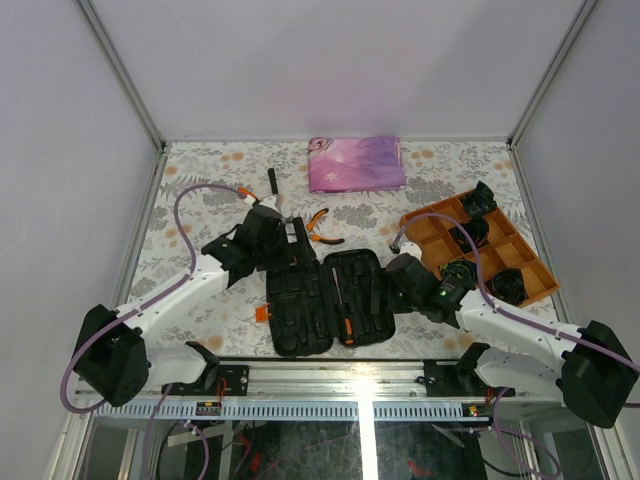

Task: Sort the tools into containers
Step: Adjust the screwdriver in the storage box.

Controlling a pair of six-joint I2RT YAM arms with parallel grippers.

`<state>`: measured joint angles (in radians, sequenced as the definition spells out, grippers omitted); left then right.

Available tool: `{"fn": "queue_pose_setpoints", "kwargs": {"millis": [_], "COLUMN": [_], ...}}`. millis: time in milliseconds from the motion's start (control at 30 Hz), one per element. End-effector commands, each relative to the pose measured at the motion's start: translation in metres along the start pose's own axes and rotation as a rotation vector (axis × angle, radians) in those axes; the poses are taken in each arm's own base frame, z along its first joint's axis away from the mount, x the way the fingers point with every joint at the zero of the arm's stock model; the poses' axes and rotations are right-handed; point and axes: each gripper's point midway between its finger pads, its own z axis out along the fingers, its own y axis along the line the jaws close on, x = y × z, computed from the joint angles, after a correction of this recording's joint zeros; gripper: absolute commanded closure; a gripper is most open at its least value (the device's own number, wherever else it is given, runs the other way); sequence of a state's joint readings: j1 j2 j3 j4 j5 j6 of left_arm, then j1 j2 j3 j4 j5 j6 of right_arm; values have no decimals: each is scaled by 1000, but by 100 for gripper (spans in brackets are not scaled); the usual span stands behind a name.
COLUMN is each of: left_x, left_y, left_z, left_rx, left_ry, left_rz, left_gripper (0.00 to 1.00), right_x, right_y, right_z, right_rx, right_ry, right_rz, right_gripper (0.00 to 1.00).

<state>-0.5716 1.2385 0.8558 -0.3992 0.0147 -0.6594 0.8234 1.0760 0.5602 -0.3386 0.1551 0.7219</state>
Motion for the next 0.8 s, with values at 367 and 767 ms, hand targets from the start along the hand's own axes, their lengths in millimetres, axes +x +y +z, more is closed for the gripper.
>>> {"fn": "queue_pose_setpoints", "kwargs": {"millis": [367,767], "left_x": [13,38], "left_y": [-55,-53], "left_z": [35,54], "left_rx": [27,-10], "left_ry": [86,166], "left_rz": [69,85], "left_gripper": [15,38], "right_x": [-13,1], "right_y": [70,94], "right_z": [-1,5], "right_rx": [-279,-318], "right_ry": [-35,-5], "right_rz": [110,108], "right_gripper": [33,56]}}
